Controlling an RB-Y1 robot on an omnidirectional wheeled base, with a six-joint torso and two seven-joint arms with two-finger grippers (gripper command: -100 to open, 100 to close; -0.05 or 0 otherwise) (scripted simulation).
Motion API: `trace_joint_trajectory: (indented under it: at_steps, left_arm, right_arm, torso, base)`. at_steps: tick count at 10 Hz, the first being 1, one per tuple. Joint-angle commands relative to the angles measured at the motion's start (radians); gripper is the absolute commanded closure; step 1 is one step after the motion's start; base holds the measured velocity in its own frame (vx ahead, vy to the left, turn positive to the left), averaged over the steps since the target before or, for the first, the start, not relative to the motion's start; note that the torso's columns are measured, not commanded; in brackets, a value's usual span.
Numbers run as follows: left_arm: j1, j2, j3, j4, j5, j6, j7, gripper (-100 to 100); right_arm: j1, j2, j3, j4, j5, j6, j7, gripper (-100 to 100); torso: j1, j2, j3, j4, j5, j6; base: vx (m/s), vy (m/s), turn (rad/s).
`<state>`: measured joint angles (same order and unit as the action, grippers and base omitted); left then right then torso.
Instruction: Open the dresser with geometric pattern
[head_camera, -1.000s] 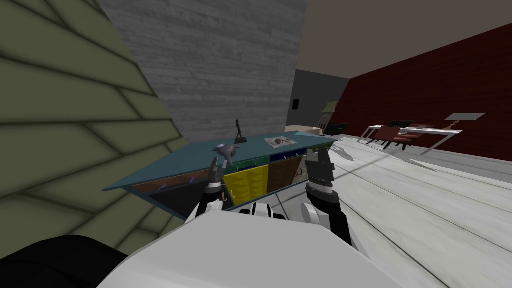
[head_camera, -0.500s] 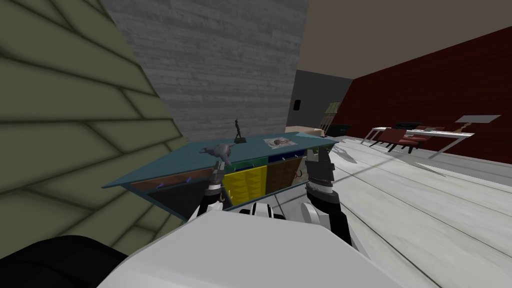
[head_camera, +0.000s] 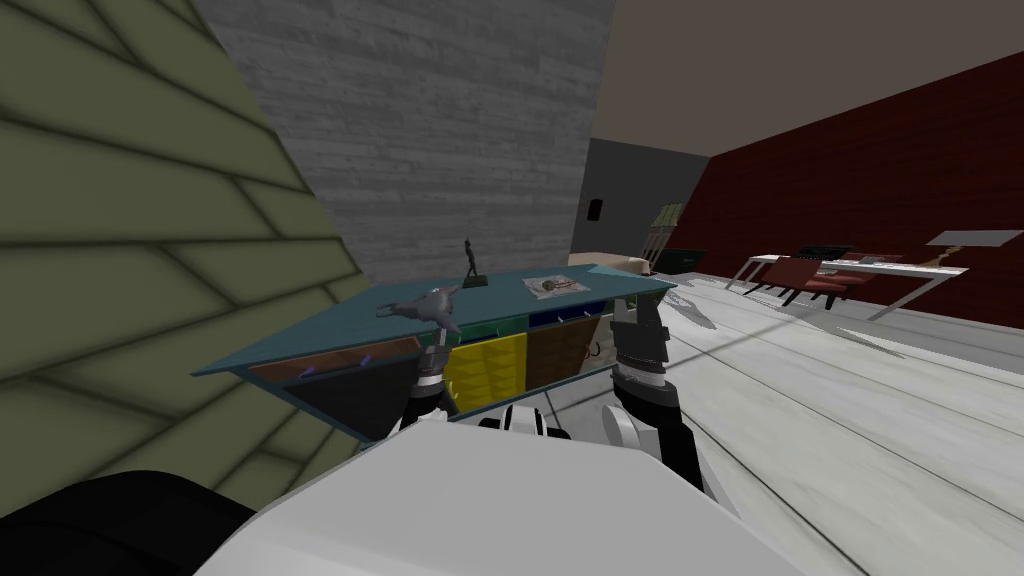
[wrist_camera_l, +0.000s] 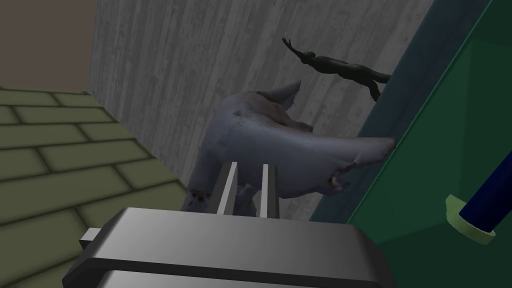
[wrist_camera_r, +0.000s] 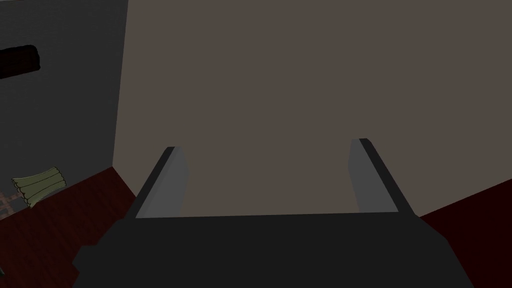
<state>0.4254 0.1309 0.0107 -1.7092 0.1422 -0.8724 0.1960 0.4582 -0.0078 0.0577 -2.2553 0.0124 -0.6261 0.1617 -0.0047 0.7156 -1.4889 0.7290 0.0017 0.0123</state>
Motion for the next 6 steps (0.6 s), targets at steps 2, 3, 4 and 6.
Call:
trace_joint_trajectory:
  at_steps: [2, 3, 4, 6]
  left_arm:
    - [-0.01, -0.016, -0.002, 0.087, 0.009, -0.051, 0.023, -100]
    - [-0.01, -0.016, -0.002, 0.087, 0.009, -0.051, 0.023, -100]
    - [-0.012, -0.018, -0.001, 0.113, 0.013, -0.07, 0.029, -100]
    - [-0.017, -0.017, 0.003, 0.169, 0.021, -0.112, 0.043, -100]
  right_arm:
    - [0.0, 0.0, 0.0, 0.0, 0.0, 0.0, 0.0, 0]
    - [0.0, 0.0, 0.0, 0.0, 0.0, 0.0, 0.0, 0]
    - [0.0, 0.0, 0.0, 0.0, 0.0, 0.0, 0.0, 0]
    - [0.0, 0.0, 0.0, 0.0, 0.0, 0.0, 0.0, 0]
  torso:
    - [0.0, 0.0, 0.0, 0.0, 0.001, 0.001]
    - [-0.001, -0.003, -0.001, -0.002, 0.001, 0.003]
    - [0.0, -0.005, -0.003, -0.003, 0.002, 0.006]
    - [0.001, -0.005, -0.003, -0.001, 0.0, 0.0]
  base:
    - [0.053, -0.108, 0.055]
    - [0.033, -0.073, 0.024]
    - [0.002, -0.07, -0.011]
    - [0.043, -0.121, 0.014]
